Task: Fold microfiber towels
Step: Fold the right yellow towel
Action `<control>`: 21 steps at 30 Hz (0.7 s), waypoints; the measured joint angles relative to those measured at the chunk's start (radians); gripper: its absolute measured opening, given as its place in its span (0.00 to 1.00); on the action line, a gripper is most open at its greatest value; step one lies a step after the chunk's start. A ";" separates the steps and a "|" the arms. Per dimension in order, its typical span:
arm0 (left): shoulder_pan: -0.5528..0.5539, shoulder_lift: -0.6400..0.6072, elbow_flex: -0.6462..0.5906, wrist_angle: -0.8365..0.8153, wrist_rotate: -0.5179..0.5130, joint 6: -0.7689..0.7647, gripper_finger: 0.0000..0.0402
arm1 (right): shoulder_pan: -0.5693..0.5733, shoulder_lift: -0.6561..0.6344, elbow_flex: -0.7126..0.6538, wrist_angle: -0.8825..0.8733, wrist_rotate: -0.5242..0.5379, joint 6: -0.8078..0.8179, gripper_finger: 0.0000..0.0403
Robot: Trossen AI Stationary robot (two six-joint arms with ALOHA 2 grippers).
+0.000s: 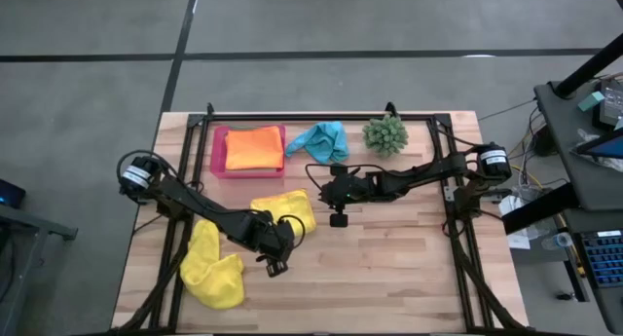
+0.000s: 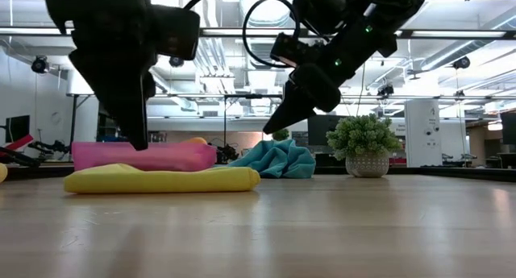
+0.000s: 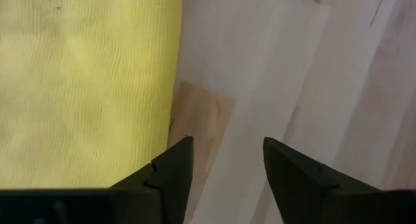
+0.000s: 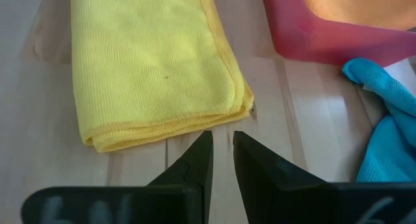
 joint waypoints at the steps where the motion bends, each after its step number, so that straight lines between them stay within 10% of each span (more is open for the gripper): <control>1: 0.000 0.000 -0.004 0.002 -0.003 0.004 0.45 | 0.000 0.000 0.000 -0.001 0.000 0.000 0.13; 9: 0.001 0.022 -0.029 0.012 -0.245 0.094 0.60 | 0.000 0.002 0.000 0.016 0.000 0.001 0.13; 21: 0.010 0.186 -0.030 0.118 -0.272 0.163 0.57 | 0.000 0.003 -0.010 0.016 0.000 0.003 0.13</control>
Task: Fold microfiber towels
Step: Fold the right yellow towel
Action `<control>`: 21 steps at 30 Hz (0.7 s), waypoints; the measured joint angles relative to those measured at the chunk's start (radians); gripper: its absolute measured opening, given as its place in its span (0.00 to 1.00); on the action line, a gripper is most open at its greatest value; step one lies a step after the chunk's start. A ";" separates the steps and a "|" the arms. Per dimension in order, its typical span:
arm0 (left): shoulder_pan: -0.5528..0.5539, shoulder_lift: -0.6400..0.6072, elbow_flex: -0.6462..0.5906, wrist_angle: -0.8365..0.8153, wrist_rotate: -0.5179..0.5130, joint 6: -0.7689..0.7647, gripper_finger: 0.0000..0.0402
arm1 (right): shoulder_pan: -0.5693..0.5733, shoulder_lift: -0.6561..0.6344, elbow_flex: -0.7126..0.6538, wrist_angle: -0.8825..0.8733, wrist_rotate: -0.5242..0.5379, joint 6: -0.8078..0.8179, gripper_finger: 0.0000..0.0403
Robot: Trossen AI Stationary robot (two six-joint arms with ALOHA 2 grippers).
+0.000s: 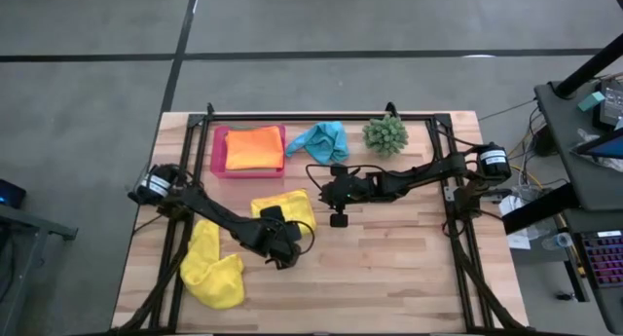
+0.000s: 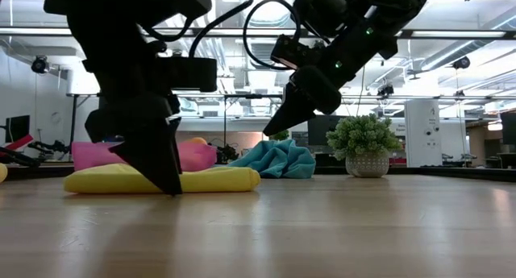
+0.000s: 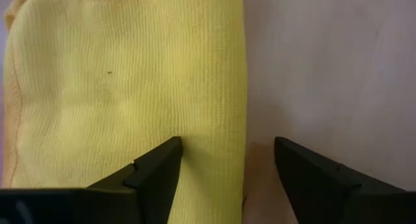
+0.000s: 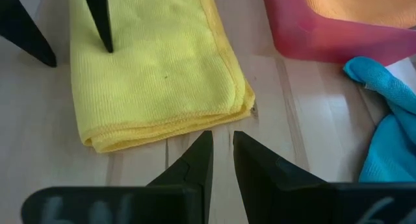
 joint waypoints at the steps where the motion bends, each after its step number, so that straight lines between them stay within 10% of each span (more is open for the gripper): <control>1: 0.000 0.000 0.000 0.001 0.001 -0.012 0.55 | 0.000 0.000 0.000 0.000 0.000 0.000 0.13; 12: 0.009 -0.018 -0.005 -0.019 -0.001 -0.016 0.06 | 0.000 0.000 -0.002 0.000 0.000 0.000 0.13; 21: 0.013 -0.140 -0.009 -0.082 0.019 -0.005 0.00 | 0.000 0.000 -0.004 -0.016 0.000 0.000 0.13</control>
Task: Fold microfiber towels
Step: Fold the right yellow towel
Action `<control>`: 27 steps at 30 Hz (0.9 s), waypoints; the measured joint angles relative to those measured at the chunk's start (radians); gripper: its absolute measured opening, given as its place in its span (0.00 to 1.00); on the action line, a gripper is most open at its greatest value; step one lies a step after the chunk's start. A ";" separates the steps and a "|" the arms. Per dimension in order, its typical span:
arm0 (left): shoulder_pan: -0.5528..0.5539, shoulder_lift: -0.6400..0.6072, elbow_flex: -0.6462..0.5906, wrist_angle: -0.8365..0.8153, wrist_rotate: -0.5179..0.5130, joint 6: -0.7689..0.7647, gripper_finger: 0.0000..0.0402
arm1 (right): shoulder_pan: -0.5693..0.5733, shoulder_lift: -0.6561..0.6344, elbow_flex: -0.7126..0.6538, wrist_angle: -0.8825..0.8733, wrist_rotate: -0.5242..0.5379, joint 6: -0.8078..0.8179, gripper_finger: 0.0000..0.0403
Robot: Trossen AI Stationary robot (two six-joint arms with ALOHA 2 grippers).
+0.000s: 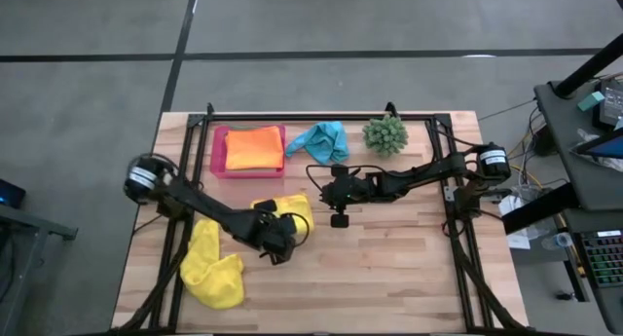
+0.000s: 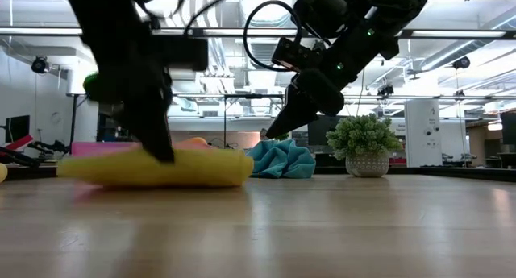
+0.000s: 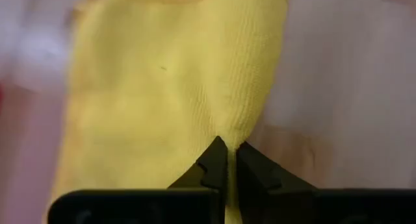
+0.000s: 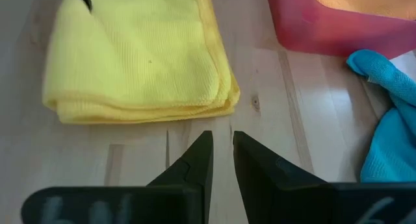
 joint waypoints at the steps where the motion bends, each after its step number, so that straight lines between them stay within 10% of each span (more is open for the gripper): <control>1: 0.000 -0.021 0.000 -0.008 -0.002 0.000 0.00 | 0.000 0.000 0.000 -0.003 0.000 0.000 0.13; 12: 0.015 -0.185 -0.010 -0.034 -0.009 0.017 0.00 | 0.006 -0.006 0.029 0.020 -0.076 0.001 0.15; 27: 0.032 -0.177 -0.038 0.099 0.125 0.008 0.05 | 0.043 -0.011 0.086 -0.057 -0.207 0.221 0.53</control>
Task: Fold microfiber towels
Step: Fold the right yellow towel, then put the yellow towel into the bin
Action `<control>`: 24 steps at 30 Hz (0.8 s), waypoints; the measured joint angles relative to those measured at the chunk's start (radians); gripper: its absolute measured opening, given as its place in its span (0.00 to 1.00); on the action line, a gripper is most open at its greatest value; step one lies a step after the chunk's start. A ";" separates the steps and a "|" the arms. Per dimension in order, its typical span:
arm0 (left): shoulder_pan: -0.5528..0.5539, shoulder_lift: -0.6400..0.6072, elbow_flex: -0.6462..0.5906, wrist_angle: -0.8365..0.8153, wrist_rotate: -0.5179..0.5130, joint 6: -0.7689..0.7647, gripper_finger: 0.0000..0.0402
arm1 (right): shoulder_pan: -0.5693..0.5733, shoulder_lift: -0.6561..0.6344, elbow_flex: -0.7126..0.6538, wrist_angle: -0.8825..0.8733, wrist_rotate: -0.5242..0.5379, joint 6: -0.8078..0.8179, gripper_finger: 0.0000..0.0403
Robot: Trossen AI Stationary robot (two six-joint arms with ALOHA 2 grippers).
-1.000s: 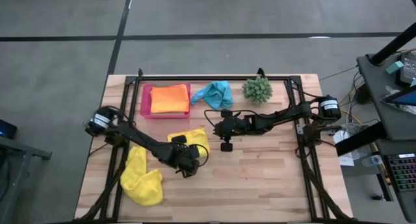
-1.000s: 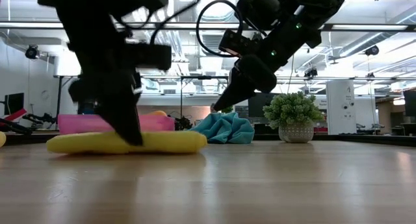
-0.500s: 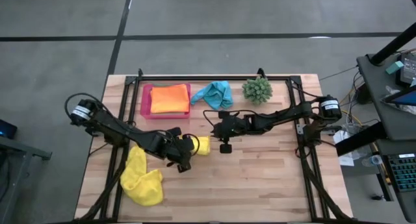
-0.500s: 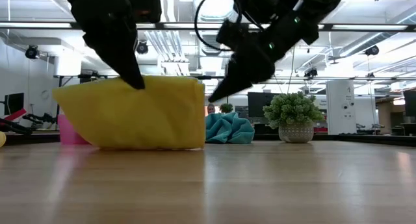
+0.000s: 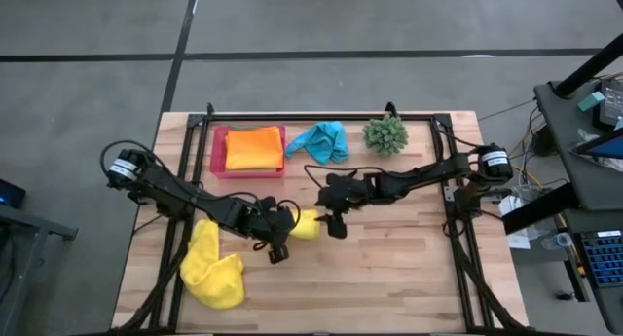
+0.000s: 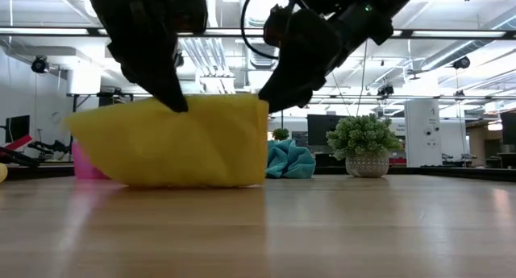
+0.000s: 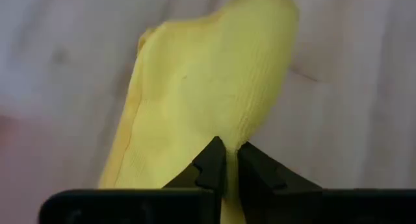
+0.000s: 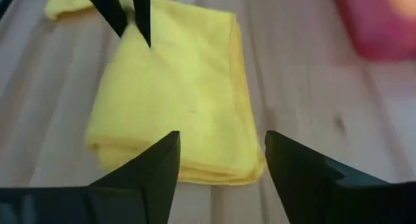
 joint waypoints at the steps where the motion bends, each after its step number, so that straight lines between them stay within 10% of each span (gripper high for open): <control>1: 0.000 0.000 -0.004 0.009 0.024 0.002 0.08 | 0.001 0.000 -0.001 -0.011 -0.003 0.014 0.54; 15: 0.000 -0.016 -0.004 -0.085 0.180 -0.112 0.51 | 0.002 0.007 -0.021 -0.017 -0.111 0.197 0.54; 24: 0.006 -0.016 -0.180 0.131 0.179 -0.193 0.47 | -0.001 0.010 -0.065 -0.089 -0.150 0.197 0.45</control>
